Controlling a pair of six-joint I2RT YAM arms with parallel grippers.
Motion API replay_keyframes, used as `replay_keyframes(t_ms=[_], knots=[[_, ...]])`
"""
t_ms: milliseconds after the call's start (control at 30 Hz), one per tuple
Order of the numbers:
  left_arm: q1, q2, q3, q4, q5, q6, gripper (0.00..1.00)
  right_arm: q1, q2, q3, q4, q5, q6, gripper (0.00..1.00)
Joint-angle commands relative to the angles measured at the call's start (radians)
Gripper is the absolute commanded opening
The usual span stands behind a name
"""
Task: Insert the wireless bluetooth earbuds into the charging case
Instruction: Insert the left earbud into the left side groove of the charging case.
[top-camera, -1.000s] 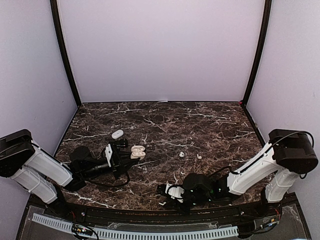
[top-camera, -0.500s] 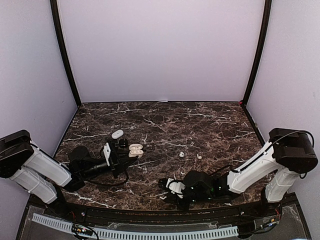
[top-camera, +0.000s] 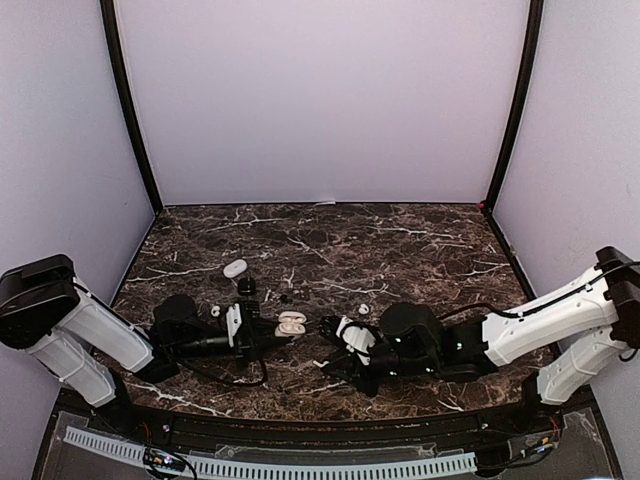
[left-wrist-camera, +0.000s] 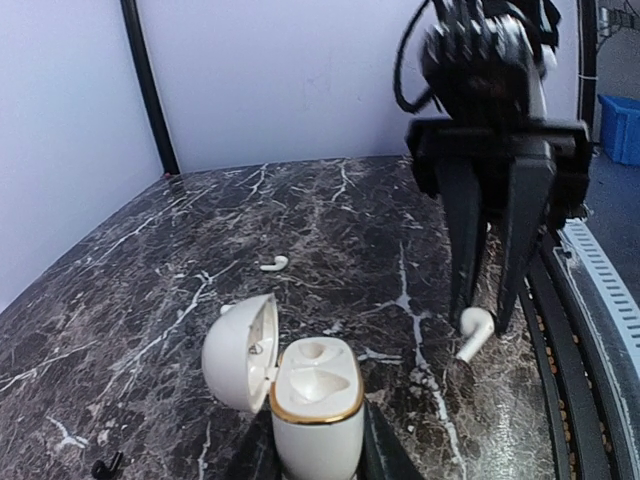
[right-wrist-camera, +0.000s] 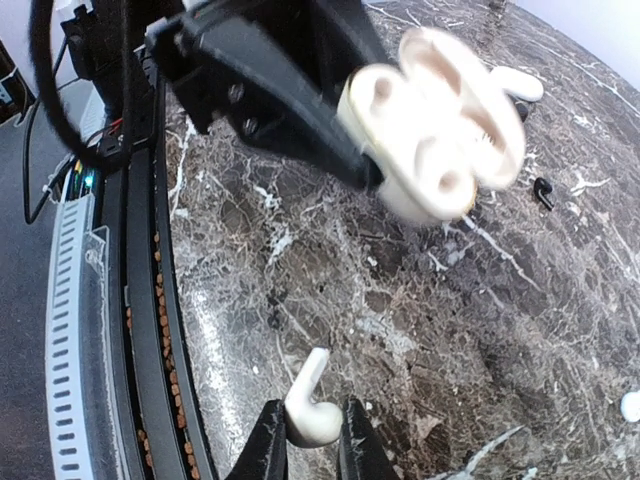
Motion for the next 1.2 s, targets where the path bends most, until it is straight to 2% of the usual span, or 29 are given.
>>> replay_keyframes(t_ms=[0, 233, 567, 1167], knots=[[-0.04, 0.019, 0.023, -0.043, -0.003, 0.1, 0.14, -0.018, -0.033, 0.131, -0.191, -0.031, 0.01, 0.05], [-0.072, 0.024, 0.021, -0.047, -0.04, 0.157, 0.13, -0.037, -0.013, 0.272, -0.303, -0.126, 0.112, 0.04], [-0.103, 0.019, 0.013, -0.041, -0.059, 0.21, 0.13, -0.05, 0.053, 0.401, -0.458, -0.112, 0.166, 0.02], [-0.131, 0.028, 0.017, -0.047, -0.055, 0.235, 0.13, -0.058, 0.094, 0.407, -0.43, -0.11, 0.175, 0.0]])
